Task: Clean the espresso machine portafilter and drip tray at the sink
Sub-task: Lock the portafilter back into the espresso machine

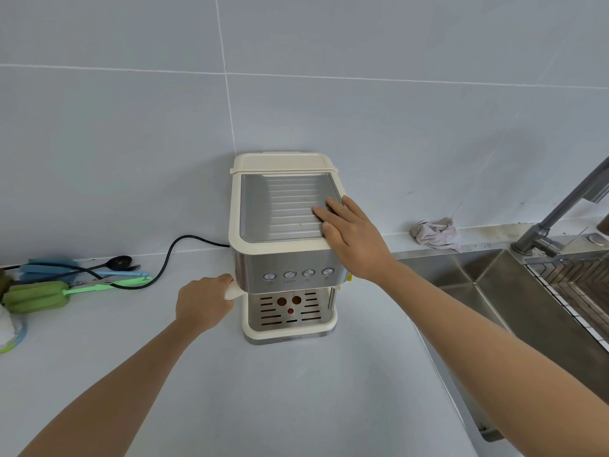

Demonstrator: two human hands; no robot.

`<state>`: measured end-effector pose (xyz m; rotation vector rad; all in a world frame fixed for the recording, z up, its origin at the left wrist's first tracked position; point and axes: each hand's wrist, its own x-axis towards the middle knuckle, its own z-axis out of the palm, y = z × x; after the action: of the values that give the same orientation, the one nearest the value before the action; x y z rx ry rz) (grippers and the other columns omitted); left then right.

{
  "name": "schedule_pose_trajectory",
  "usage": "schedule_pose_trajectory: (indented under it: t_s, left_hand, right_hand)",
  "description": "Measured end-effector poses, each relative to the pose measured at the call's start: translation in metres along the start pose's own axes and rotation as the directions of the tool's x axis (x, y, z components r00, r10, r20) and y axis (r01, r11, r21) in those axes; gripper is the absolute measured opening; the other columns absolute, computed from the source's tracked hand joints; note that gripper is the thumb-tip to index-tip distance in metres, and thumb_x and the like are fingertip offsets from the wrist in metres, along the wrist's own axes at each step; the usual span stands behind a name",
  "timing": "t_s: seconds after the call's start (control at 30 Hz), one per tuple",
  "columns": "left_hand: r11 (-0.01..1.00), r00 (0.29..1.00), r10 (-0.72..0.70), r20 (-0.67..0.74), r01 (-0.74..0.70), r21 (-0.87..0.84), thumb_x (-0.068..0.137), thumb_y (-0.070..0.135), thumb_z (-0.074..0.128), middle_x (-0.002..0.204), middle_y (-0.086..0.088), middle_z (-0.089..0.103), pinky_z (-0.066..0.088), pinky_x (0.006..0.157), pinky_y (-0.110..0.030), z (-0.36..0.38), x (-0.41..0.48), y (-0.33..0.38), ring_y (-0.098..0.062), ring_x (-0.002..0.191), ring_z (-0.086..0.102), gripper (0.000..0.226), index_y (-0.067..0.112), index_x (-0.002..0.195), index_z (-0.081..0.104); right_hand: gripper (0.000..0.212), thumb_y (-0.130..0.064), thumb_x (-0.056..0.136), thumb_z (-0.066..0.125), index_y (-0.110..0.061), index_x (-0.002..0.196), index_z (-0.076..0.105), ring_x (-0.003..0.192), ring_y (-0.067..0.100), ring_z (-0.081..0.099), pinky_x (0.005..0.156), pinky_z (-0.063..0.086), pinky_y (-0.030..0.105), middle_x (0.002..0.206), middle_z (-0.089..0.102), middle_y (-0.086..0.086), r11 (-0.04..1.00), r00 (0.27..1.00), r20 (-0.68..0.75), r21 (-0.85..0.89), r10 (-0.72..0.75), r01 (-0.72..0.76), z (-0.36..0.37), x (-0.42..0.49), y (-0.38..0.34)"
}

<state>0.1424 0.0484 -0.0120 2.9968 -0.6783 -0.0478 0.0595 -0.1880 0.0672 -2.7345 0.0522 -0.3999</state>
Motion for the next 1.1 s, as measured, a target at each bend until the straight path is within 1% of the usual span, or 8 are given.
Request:
schedule_pose_trajectory:
  t_s: [0.27, 0.4, 0.53, 0.7, 0.77, 0.83, 0.97, 1.1]
  left_hand:
    - [0.998, 0.998, -0.055, 0.025, 0.056, -0.014, 0.087, 0.021, 0.048, 0.097, -0.007, 0.067, 0.033, 0.063, -0.026, -0.002, -0.015, 0.007, -0.022, 0.072, 0.047, 0.026, 0.014, 0.111, 0.055]
    - [0.998, 0.996, -0.063, 0.069, 0.062, 0.015, 0.089, 0.026, 0.046, 0.1, -0.006, 0.066, 0.034, 0.065, -0.027, -0.001, -0.026, 0.014, -0.023, 0.074, 0.048, 0.027, 0.013, 0.113, 0.051]
    - [0.999, 0.996, -0.031, 0.079, 0.027, 0.046, 0.092, 0.03, 0.044, 0.103, -0.006, 0.066, 0.035, 0.066, -0.027, -0.002, -0.032, 0.018, -0.026, 0.089, 0.062, 0.029, 0.011, 0.114, 0.049]
    - [0.998, 0.988, -0.014, 0.151, 0.005, 0.06, 0.093, 0.031, 0.042, 0.11, -0.007, 0.064, 0.037, 0.07, -0.028, -0.012, -0.034, 0.02, -0.028, 0.097, 0.061, 0.033, 0.01, 0.118, 0.045]
    - [1.0, 0.971, -0.008, 0.239, 0.008, -0.001, 0.09, 0.031, 0.047, 0.107, -0.007, 0.063, 0.037, 0.07, -0.027, -0.019, -0.029, 0.016, -0.027, 0.092, 0.058, 0.034, 0.011, 0.117, 0.046]
    - [0.988, 0.934, 0.036, 0.356, 0.02, -0.154, 0.084, 0.026, 0.057, 0.093, -0.003, 0.06, 0.039, 0.064, -0.026, -0.027, -0.022, 0.011, -0.022, 0.076, 0.056, 0.029, 0.013, 0.109, 0.049]
    - [0.868, 0.814, 0.162, 0.558, 0.151, -0.472, 0.078, 0.006, 0.063, 0.078, -0.002, 0.054, 0.043, 0.053, -0.022, -0.035, -0.012, 0.008, -0.013, 0.047, 0.051, 0.032, 0.011, 0.106, 0.049]
    - [0.825, 0.754, 0.231, 0.616, 0.184, -0.535, 0.081, 0.003, 0.061, 0.076, -0.005, 0.055, 0.046, 0.05, -0.022, -0.038, -0.01, 0.004, -0.011, 0.047, 0.055, 0.027, 0.02, 0.098, 0.048]
  right_hand:
    - [0.081, -0.05, 0.079, -0.002, -0.015, 0.139, 0.04, 0.144, 0.022, 0.019, 0.12, 0.004, 0.034, 0.149, 0.036, 0.009, 1.0, 1.0, -0.018, 0.001, -0.002, 0.002, 0.0, 0.0, -0.002]
    - [0.082, -0.048, 0.079, -0.003, -0.014, 0.139, 0.04, 0.143, 0.02, 0.021, 0.119, 0.0, 0.028, 0.148, 0.037, 0.011, 1.0, 0.999, -0.031, -0.014, -0.018, 0.017, -0.003, -0.001, -0.006]
    - [0.081, -0.049, 0.079, -0.003, -0.015, 0.139, 0.04, 0.143, 0.021, 0.021, 0.119, 0.001, 0.029, 0.148, 0.037, 0.01, 0.999, 0.999, -0.028, -0.029, -0.016, 0.015, -0.002, 0.0, -0.003]
    - [0.08, -0.048, 0.08, -0.003, -0.015, 0.139, 0.04, 0.143, 0.023, 0.022, 0.119, 0.003, 0.031, 0.147, 0.038, 0.01, 0.999, 1.0, -0.027, -0.04, -0.016, 0.015, 0.001, 0.001, -0.001]
    - [0.08, -0.048, 0.08, -0.002, -0.015, 0.139, 0.04, 0.142, 0.023, 0.022, 0.118, 0.002, 0.029, 0.147, 0.039, 0.01, 0.999, 0.999, -0.033, -0.042, -0.019, 0.018, 0.001, 0.001, -0.001]
    - [0.08, -0.048, 0.08, -0.003, -0.015, 0.139, 0.04, 0.142, 0.023, 0.022, 0.118, 0.001, 0.029, 0.147, 0.038, 0.009, 0.999, 0.999, -0.032, -0.051, -0.019, 0.017, 0.001, 0.002, -0.001]
    - [0.081, -0.05, 0.079, -0.003, -0.016, 0.14, 0.039, 0.143, 0.022, 0.021, 0.119, 0.002, 0.031, 0.148, 0.038, 0.009, 0.999, 1.0, -0.025, -0.053, -0.011, 0.009, 0.001, 0.002, 0.0]
    - [0.081, -0.049, 0.079, -0.003, -0.015, 0.14, 0.039, 0.143, 0.021, 0.021, 0.118, 0.0, 0.028, 0.148, 0.037, 0.01, 0.999, 1.0, -0.022, -0.048, -0.02, 0.019, 0.0, 0.001, -0.002]
